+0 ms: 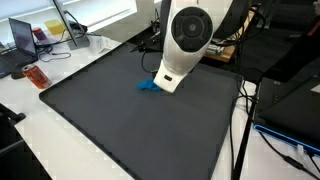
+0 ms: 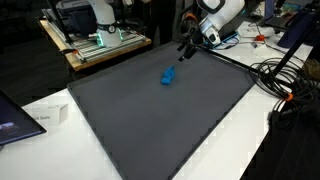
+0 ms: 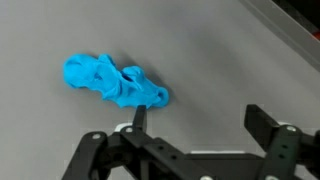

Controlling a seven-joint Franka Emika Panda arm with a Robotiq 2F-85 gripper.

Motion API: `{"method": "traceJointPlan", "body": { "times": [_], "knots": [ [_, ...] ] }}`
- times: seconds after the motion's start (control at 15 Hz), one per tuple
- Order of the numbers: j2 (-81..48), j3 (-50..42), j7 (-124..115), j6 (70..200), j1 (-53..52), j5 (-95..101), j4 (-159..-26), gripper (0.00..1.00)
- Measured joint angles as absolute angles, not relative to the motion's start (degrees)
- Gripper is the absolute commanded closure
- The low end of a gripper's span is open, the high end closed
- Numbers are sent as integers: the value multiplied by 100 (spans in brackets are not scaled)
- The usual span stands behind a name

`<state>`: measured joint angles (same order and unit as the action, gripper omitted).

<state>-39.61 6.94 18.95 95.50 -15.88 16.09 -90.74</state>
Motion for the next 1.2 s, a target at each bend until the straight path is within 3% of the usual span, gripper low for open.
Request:
{"method": "traceJointPlan", "body": {
  "times": [1.2],
  "knots": [
    [-5141, 597, 862, 8640, -1832, 1758, -7753, 0]
  ]
}}
